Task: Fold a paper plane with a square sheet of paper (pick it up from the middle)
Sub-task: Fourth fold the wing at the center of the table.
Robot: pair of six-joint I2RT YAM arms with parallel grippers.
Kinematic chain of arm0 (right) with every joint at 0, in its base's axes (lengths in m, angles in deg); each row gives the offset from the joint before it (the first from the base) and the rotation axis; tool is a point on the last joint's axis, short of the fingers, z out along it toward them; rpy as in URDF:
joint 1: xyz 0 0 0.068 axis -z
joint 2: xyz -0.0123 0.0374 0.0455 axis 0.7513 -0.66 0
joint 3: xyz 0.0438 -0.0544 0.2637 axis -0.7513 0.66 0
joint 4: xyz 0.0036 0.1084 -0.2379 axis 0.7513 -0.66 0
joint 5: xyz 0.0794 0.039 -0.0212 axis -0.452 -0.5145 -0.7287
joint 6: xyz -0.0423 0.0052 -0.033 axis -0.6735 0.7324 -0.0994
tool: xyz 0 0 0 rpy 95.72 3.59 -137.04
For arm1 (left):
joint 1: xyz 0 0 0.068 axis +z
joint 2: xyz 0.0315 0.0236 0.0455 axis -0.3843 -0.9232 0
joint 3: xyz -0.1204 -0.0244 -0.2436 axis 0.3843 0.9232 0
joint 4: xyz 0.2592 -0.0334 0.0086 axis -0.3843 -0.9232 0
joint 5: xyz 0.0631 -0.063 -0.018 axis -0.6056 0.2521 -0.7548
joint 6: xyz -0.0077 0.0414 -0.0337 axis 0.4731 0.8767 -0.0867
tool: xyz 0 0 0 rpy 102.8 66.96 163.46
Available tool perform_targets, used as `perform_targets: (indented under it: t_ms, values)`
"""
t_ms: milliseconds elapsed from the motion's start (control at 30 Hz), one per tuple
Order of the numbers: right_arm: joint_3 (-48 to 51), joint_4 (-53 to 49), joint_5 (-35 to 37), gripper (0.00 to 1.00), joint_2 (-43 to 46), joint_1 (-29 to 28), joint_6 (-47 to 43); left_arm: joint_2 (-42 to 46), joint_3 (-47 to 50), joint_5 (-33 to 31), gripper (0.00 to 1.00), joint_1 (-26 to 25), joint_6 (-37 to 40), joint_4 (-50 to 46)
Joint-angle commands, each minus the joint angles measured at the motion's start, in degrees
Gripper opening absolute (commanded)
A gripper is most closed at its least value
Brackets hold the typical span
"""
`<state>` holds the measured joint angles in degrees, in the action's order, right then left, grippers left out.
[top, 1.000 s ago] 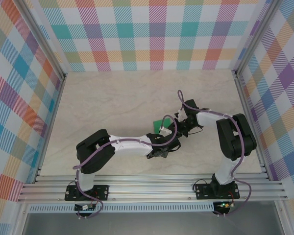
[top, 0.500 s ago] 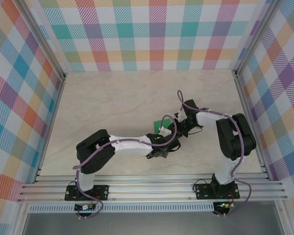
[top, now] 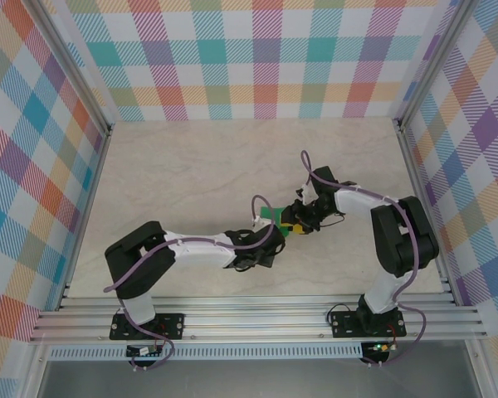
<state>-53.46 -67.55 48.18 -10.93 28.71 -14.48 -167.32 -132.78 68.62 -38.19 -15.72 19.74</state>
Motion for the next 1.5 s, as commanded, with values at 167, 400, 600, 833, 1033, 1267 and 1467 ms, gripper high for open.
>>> perform_targets:
  t_ms: [167, 400, 600, 833, 1033, 1267, 1467]
  values:
    - [-0.14, -0.22, -1.67, 0.46, 5.66, -0.23, -2.54, 6.81, 10.93, 15.14, 0.0, 6.57, -3.02, 18.14]
    - [-0.37, 2.86, -5.65, 0.28, 2.81, -3.65, -2.59, 7.2, 14.37, 22.04, 0.0, 10.55, -5.56, 24.17]
    - [-2.53, 4.51, -5.47, 0.2, -1.65, -6.84, -1.27, 6.58, 17.24, 25.91, 0.0, 12.96, -8.08, 29.2]
    - [-5.24, 5.78, -5.69, 0.18, -6.11, -8.34, -0.28, 5.41, 17.98, 27.4, 0.0, 14.03, -9.16, 31.2]
    - [-6.57, 6.19, -5.0, 0.17, -9.01, -8.36, 0.27, 5.6, 18.9, 27.54, 0.0, 15.09, -9.84, 31.64]
    - [-7.56, 6.54, -5.11, 0.17, -11.18, -8.32, 0.45, 5.04, 19.56, 27.1, 0.06, 15.13, -10.39, 31.36]
    - [-7.93, 6.12, -4.67, 0.17, -11.67, -8.32, 0.34, 5.83, 19.89, 26.7, 0.18, 15.13, -10.1, 30.34]
